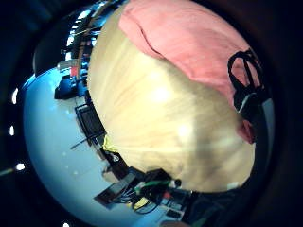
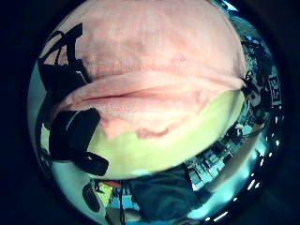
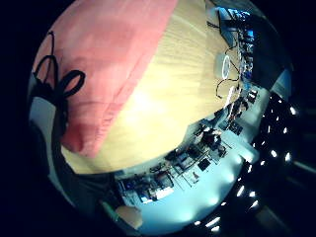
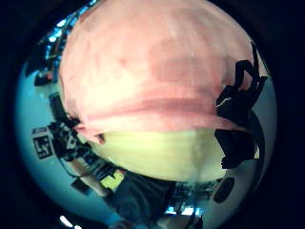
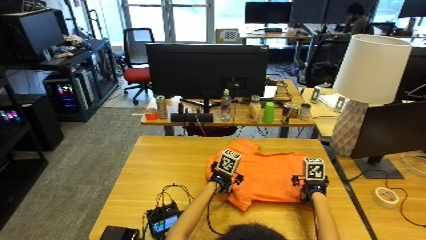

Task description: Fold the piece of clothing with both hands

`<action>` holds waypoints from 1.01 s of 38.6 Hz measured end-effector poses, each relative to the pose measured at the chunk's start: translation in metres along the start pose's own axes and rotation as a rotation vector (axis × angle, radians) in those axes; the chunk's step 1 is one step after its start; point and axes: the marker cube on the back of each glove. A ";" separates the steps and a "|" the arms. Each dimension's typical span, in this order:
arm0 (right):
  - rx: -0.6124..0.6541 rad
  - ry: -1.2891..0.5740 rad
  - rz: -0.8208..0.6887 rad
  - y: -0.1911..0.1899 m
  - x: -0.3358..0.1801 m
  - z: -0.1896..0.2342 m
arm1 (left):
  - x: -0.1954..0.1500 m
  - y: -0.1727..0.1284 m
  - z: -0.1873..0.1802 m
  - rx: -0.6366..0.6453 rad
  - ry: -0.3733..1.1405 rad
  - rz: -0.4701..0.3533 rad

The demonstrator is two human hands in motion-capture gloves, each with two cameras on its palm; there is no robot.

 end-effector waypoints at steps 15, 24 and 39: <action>-0.084 0.071 -0.208 0.027 0.018 -0.057 | -0.027 0.021 -0.047 0.036 0.058 0.313; -0.038 0.095 -0.189 0.040 0.019 -0.084 | -0.034 0.037 -0.072 0.109 0.093 0.317; 0.066 0.043 -0.026 -0.011 0.020 -0.138 | -0.053 -0.021 -0.132 0.273 0.159 0.109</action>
